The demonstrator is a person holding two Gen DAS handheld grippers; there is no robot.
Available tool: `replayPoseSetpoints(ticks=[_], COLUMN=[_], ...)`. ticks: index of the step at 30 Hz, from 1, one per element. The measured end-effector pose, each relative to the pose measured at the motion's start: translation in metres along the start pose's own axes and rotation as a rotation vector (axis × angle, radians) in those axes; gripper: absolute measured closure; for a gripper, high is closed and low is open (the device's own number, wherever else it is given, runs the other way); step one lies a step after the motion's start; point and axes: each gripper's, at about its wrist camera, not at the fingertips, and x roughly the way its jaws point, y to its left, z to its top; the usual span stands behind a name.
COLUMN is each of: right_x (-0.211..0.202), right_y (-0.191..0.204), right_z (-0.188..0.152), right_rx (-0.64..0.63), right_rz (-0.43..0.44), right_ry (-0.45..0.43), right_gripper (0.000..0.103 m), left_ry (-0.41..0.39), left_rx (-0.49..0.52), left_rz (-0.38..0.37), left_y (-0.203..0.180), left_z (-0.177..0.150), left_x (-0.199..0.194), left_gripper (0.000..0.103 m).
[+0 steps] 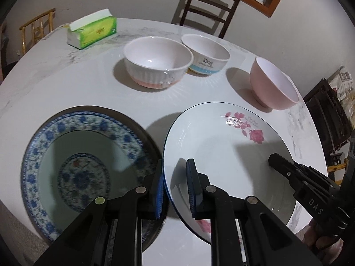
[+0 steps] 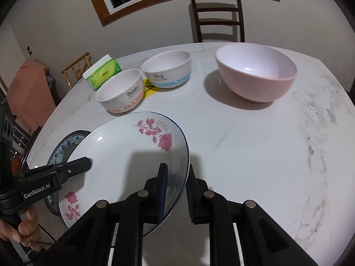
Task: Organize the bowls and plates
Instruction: 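Lift the pink-flowered plate with the left tool over the blue-and-white plates, then lower the pink-flowered plate onto the blue-and-white plate stack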
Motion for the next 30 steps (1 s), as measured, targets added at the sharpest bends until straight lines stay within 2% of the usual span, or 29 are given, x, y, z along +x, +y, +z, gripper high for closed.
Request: replayPoseSetpoints(ticks=[18,30], right_x=[0.002,0.025], right_y=[0.093,0.136], right_z=[-0.006,-0.009], right_rx=[-0.126,-0.174], right_rz=[0.100,0.140], right_ry=[0.001,0.040], right_gripper=[0.087,0.087], left_ry=[-0.084,-0.096], left_rx=[-0.122,-0.207], left_rz=[0.079,0.121], left_y=[0.080,0.127], left_z=[-0.021,-0.036], left_x=[-0.060,-0.074], left_gripper=[0.088,0.088])
